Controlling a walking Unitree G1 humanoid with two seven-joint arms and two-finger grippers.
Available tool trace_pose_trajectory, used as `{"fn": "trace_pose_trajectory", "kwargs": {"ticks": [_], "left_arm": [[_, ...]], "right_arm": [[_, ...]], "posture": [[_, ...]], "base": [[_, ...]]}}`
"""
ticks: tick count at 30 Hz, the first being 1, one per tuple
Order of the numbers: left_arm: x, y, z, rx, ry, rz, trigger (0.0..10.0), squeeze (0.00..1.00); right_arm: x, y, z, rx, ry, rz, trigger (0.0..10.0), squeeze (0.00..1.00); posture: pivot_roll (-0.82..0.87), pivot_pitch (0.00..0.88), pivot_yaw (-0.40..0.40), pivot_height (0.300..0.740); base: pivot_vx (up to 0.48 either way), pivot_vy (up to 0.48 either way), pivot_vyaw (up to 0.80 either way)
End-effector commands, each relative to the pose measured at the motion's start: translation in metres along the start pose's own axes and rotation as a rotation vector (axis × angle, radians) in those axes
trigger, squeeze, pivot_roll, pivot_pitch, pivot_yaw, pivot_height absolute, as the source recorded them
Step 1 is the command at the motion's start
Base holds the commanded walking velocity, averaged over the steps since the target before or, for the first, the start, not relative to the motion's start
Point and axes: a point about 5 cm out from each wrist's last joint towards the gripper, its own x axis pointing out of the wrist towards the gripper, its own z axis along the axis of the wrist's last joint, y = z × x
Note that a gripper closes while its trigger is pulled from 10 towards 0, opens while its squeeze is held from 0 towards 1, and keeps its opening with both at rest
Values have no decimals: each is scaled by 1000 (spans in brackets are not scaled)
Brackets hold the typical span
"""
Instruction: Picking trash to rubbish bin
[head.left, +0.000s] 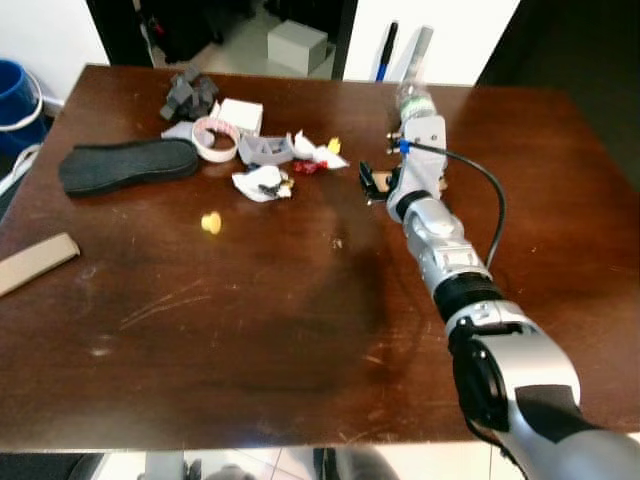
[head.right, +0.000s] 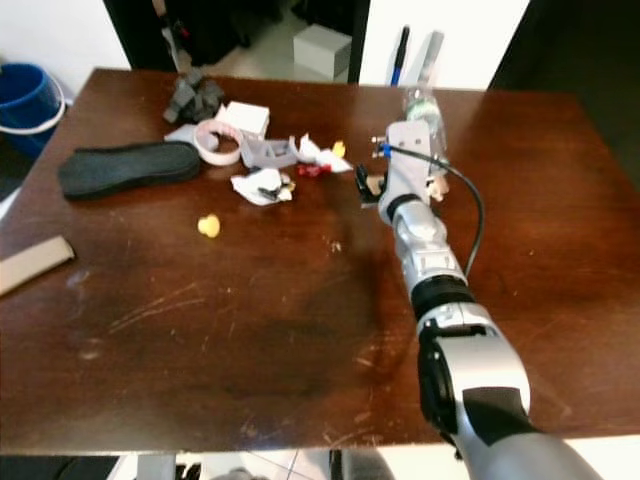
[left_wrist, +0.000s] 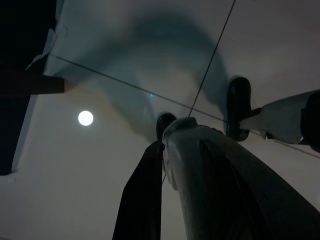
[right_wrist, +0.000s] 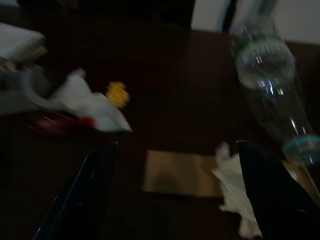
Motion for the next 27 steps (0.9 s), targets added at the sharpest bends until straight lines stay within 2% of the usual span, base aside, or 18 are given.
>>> {"fn": "trace_pose_trajectory", "kwargs": {"ticks": [1, 4, 6, 13, 18, 21, 22, 23, 24, 25, 27], "left_arm": [[-61, -2, -113, -82, 410, 11, 10000, 0], [-64, -1, -116, -85, 411, 17, 10000, 0], [-74, 3, -124, -91, 415, 27, 10000, 0], [-83, 3, -132, -98, 414, 27, 10000, 0], [-83, -1, -132, -99, 396, 15, 10000, 0], [-82, -2, -129, -96, 369, 4, 10000, 0], [-81, -2, -128, -96, 363, 3, 10000, 0], [-81, -2, -128, -96, 363, 3, 10000, 0], [-81, -2, -127, -96, 358, 2, 10000, 0], [-81, -2, -127, -96, 354, 3, 10000, 0], [-81, -2, -126, -96, 351, 3, 10000, 0]], "right_arm": [[0, -11, 2, 31, -13, -43, 10000, 0], [1, -14, 4, 35, -23, -52, 10000, 0], [1, -25, 10, 36, -48, -96, 10000, 0], [-1, -35, 9, 58, -56, -122, 10000, 0], [-2, -35, 2, 30, -24, -130, 10000, 0], [-2, -28, -7, 11, 21, -106, 10000, 0], [-3, -24, -10, 6, 41, -86, 5490, 0], [-3, -24, -10, 6, 41, -86, 5490, 0], [-3, -21, -14, -1, 61, -69, 4039, 0], [-4, -18, -18, -6, 80, -49, 0, 0], [-4, -16, -20, -9, 96, -35, 0, 0]], "posture": [[218, 466, -52, 740], [218, 466, -52, 740], [247, 485, -42, 740], [275, 504, -27, 740], [289, 517, -18, 740], [298, 528, -15, 740], [302, 529, -14, 740], [302, 529, -14, 740], [302, 529, -14, 740], [303, 526, -17, 740], [303, 526, -17, 740]], "base": [[0, 0, 0], [0, 0, 0], [0, 0, 0], [0, 0, 0], [0, 0, 0], [0, 0, 0], [0, 0, 0], [0, 0, 0], [0, 0, 0], [0, 0, 0], [0, 0, 0]]}}
